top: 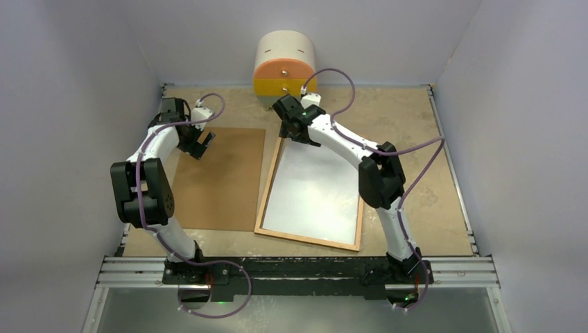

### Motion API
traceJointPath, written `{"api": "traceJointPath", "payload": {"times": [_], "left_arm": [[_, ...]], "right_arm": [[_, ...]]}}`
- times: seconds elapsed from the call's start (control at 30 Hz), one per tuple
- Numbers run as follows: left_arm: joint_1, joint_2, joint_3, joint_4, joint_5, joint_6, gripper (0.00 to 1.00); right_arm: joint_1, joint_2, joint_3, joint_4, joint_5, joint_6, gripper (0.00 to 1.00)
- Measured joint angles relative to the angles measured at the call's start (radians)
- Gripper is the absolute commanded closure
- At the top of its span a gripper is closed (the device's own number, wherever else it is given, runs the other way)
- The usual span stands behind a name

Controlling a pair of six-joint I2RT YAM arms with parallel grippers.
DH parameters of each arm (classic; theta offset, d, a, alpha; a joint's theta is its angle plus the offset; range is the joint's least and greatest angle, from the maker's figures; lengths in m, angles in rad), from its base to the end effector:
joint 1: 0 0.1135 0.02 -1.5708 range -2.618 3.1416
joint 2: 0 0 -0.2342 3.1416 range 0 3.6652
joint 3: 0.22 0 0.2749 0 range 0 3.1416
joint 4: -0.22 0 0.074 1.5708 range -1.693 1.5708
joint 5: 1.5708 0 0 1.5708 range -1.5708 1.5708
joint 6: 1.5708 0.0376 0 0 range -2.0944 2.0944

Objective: Put the photo into the frame
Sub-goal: Turn over the photo from the photo frame.

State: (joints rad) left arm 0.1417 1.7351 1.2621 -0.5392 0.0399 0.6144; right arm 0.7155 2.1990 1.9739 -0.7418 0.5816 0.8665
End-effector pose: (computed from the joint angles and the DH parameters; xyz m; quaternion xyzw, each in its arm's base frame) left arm 0.3800 0.0527 0.1811 0.2304 0.9330 0.0839 0.2632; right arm 0.3852 0.3074 0.2148 0.1540 0.9056 0.0101 0.3950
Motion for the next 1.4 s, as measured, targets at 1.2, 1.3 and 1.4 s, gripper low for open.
{"api": "traceJointPath", "payload": {"times": [1.2, 1.3, 1.4], "left_arm": [[0.243, 0.085, 0.048, 0.079, -0.141, 0.008, 0.06], [0.260, 0.085, 0.031, 0.087, -0.145, 0.016, 0.05], [0.271, 0.085, 0.012, 0.100, -0.146, 0.028, 0.03]], "right_arm": [[0.173, 0.097, 0.035, 0.377, -0.370, 0.009, 0.01], [0.182, 0.124, 0.005, 0.375, -0.373, 0.032, 0.01], [0.174, 0.125, -0.019, 0.372, -0.372, 0.051, 0.01]]}}
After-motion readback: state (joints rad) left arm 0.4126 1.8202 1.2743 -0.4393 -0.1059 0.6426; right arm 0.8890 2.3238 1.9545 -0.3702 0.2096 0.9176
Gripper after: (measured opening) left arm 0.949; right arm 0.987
